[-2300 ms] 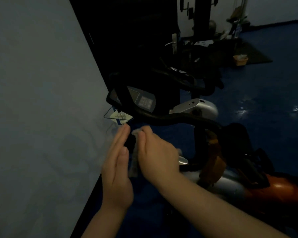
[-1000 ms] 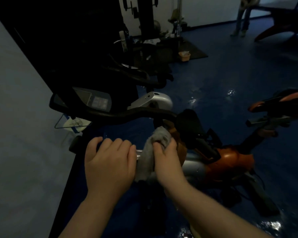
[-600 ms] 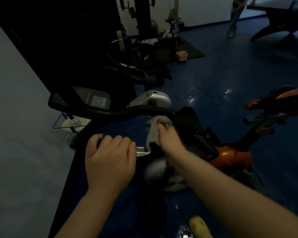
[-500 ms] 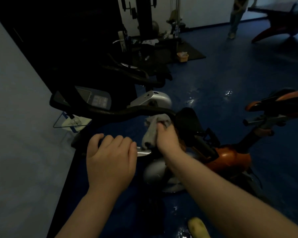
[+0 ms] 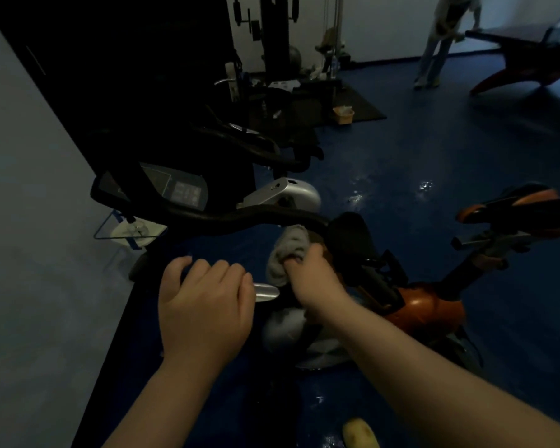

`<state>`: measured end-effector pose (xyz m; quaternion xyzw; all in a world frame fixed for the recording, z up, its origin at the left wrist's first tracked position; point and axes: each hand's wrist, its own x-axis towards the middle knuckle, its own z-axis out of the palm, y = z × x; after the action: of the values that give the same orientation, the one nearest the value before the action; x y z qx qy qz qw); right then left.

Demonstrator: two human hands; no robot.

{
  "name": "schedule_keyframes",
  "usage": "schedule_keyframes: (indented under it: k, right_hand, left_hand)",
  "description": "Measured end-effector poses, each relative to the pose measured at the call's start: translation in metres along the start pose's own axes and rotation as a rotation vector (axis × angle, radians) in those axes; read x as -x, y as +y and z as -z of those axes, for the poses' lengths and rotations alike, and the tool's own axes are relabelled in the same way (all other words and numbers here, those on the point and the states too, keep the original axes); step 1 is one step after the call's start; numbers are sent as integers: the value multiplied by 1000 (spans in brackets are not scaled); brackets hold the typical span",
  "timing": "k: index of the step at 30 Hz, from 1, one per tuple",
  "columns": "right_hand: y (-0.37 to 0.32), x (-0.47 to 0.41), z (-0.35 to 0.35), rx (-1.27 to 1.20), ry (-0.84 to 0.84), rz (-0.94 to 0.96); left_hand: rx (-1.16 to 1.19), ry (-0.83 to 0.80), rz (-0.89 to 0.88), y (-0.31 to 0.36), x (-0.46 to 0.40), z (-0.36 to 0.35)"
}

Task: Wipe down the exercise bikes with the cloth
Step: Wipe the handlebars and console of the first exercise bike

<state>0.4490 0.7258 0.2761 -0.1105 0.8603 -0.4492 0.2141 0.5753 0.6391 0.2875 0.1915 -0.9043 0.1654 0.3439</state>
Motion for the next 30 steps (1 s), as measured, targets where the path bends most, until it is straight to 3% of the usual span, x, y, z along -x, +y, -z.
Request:
schedule_keyframes:
  k: [3, 8, 14, 17, 20, 26, 30]
  right_hand:
    - [-8, -12, -3, -160, 106, -56]
    - [19, 21, 7, -413, -143, 5]
    - [14, 9, 25, -637, -313, -205]
    - [-5, -9, 1, -615, -242, -210]
    - [-3, -28, -13, -537, -20, -101]
    - [17, -24, -15, -641, -145, -19]
    - [-7, -37, -6, -538, -63, -40]
  left_hand:
    - [-13, -7, -9, -1, 0, -1]
    - [5, -14, -1, -1, 2, 1]
    - [12, -4, 23, 1, 0, 2]
    - [2, -10, 35, 2, 0, 4]
    - [2, -15, 48, 3, -2, 5]
    - [18, -6, 71, 4, -2, 3]
    - [3, -25, 72, 4, -3, 4]
